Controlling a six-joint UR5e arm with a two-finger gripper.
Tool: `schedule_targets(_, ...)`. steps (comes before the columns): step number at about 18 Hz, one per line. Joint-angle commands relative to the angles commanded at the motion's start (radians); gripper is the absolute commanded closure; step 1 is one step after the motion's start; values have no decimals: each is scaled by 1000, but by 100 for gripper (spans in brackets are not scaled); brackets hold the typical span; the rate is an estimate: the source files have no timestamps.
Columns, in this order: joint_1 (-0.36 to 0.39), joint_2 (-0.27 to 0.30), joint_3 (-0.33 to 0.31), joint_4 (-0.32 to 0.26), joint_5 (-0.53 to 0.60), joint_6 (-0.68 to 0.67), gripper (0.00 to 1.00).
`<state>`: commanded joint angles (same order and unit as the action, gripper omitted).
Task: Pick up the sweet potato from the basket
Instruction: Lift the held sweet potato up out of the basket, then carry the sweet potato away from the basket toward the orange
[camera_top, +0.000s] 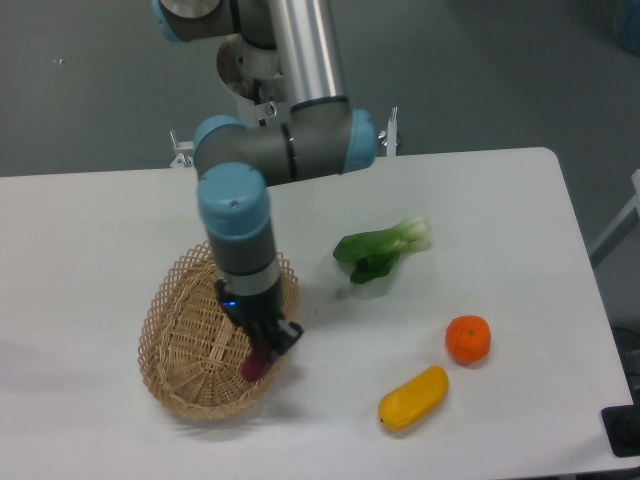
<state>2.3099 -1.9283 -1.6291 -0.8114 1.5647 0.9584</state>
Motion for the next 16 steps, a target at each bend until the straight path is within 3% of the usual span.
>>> schedule_targets(6,166,52,2,-69,-24,212,83)
schedule_targets(10,275,57,-2,-97,-63,368,83)
schedule_targets(16,362,60,20,-109,-81,490,83)
